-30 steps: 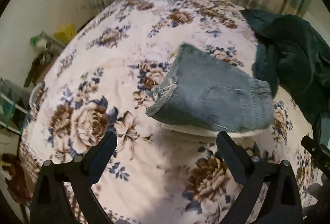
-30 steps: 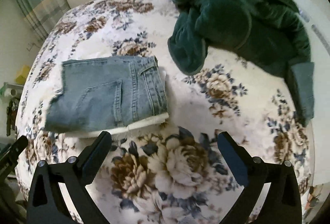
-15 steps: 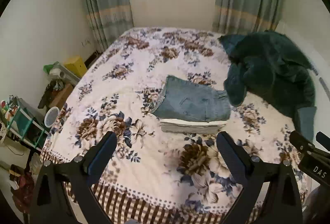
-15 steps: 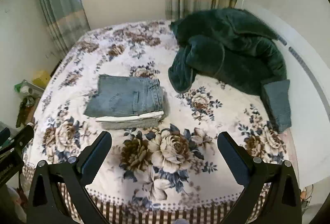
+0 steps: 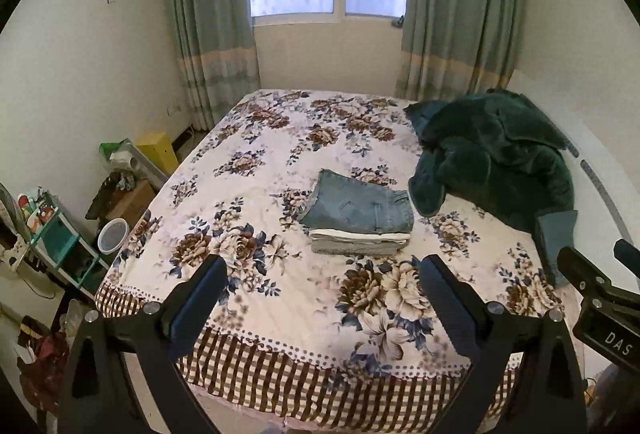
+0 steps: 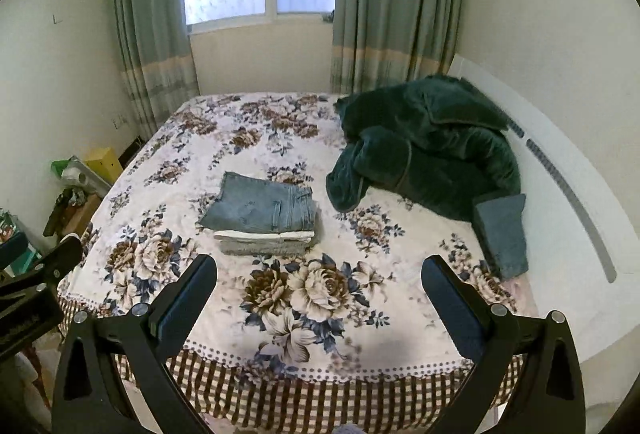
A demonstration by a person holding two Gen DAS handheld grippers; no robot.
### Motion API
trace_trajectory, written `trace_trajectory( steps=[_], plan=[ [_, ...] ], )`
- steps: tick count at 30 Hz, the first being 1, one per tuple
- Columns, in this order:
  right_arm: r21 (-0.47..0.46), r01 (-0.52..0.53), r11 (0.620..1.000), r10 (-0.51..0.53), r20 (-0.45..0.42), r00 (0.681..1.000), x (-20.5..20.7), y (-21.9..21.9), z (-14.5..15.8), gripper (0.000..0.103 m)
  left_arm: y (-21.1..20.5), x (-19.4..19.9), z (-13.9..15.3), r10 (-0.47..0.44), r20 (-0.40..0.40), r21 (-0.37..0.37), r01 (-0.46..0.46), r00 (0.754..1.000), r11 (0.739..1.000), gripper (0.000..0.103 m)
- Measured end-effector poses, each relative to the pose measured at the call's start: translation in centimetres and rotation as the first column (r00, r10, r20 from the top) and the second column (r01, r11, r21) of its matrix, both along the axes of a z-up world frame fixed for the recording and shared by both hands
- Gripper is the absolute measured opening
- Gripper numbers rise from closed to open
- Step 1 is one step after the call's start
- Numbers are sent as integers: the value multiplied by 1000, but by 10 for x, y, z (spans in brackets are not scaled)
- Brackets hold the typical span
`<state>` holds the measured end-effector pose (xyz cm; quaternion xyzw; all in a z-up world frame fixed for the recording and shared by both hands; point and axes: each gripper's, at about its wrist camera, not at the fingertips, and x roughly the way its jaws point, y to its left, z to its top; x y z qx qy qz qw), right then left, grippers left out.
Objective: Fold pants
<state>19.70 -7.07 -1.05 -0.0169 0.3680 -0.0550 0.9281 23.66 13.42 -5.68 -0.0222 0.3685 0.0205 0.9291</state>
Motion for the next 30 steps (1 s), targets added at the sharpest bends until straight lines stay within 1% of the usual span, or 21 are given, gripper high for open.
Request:
trace_trajectory(
  steps=[5,9,10,12,17,22,30],
  plan=[
    [-2,-4,1000,4,33,999,-36,22,28,103,12,-21,14,-10,27,11,10,1000,1000,99],
    [8,1,1000,-1,49,999,-51,34,38,103,20,-34,22,-27,41,23,26,999,999,99],
    [8,2,1000,-2,52,999,-54,37,40,103,20,-37,23,-27,47,29,26,999,999,102],
    [10,5,1000,-6,57,998,-59,41,43,103,25,-41,25,-27,61,29,26,998,999,103],
    [24,6,1000,-7,57,998,-64,45,45,103,29,-49,26,-29,55,19,28,998,999,103],
    [31,3,1000,-4,52,999,-62,43,44,103,30,-51,26,-25,47,23,24,999,999,103],
    [35,-3,999,1,52,999,-63,46,44,103,31,-54,27,-16,56,38,14,998,999,103]
  ],
)
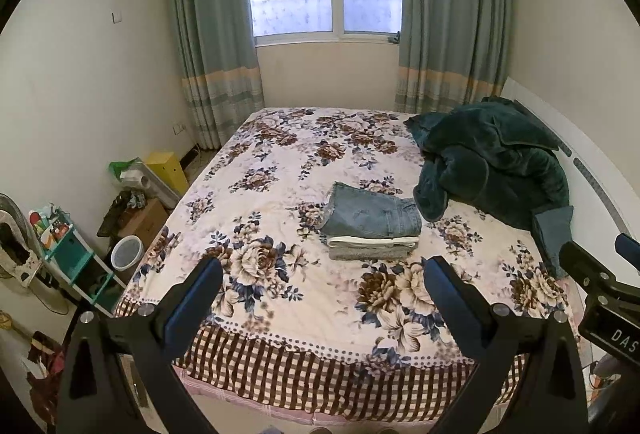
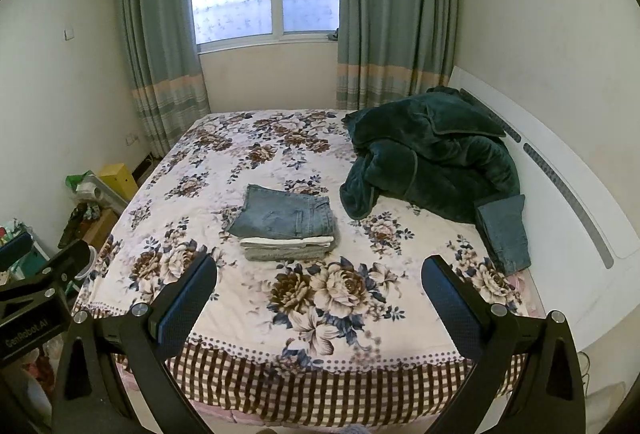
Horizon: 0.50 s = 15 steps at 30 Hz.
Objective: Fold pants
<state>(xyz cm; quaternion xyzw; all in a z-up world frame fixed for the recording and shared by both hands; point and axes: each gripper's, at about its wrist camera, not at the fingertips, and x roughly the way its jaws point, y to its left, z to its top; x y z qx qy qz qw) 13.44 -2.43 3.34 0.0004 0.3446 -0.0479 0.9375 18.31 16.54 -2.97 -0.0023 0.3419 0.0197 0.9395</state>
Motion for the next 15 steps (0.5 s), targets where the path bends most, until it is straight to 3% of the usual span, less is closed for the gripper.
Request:
trace_trajectory(
  steps=[15],
  plan=[
    [8,-6,1000,6,-7,1000,-3,5,-1,103,0,-5,-3,4,10,-4,-4,1000,1000,103]
  ],
)
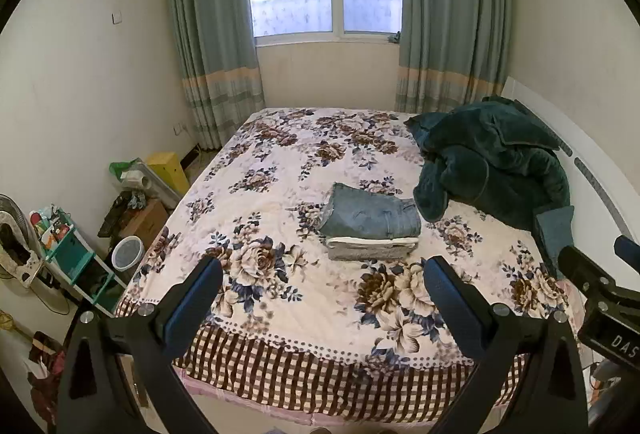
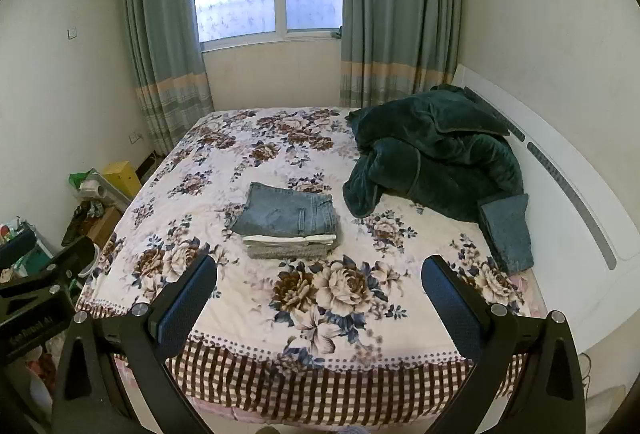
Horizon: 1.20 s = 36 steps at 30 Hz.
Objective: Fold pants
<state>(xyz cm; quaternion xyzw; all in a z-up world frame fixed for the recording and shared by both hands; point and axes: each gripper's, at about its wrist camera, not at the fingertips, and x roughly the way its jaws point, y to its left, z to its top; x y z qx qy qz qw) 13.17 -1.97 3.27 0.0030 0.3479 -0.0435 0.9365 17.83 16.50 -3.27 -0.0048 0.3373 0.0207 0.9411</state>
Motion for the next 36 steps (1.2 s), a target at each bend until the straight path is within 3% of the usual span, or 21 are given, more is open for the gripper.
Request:
trace_trajectory(
  steps=[36],
  plan=[
    [22,-27,999,27,-10,1000,16,-4,-6,103,3,8,9,17,7,3,-17,1000,1000,103]
  ],
)
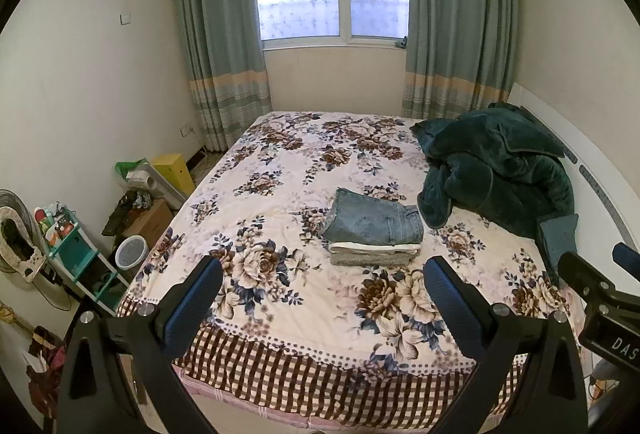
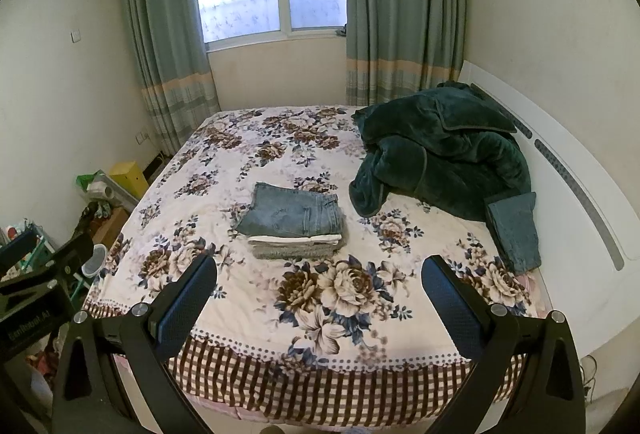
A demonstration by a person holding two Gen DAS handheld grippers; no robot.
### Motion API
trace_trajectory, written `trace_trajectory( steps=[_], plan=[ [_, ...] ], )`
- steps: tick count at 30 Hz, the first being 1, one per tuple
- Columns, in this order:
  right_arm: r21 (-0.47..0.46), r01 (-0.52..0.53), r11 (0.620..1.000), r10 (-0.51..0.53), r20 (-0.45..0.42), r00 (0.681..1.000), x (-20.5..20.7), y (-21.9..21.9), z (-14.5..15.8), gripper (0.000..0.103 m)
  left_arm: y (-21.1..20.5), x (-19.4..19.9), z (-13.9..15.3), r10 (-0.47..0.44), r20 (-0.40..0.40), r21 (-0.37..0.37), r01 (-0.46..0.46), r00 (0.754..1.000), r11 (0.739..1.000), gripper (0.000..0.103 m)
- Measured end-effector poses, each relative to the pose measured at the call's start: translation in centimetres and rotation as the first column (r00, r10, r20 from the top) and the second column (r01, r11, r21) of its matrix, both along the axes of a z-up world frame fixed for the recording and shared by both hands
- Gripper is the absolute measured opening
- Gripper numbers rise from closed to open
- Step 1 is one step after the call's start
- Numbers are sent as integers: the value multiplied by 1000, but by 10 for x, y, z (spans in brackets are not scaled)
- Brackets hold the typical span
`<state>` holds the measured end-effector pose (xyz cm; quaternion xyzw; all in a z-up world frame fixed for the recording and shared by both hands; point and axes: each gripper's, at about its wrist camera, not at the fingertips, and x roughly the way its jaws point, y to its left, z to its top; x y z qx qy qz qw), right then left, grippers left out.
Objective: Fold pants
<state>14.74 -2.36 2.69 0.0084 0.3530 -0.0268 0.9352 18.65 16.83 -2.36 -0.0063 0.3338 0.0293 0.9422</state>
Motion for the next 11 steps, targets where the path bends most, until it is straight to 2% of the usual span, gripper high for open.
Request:
trace_trajectory(
  steps=[11],
  plan=[
    [5,0,1000,0,-2,1000,2,-2,2,103,-6,-4,-3,-13,11,8,13,1000,1000,103]
  ],
)
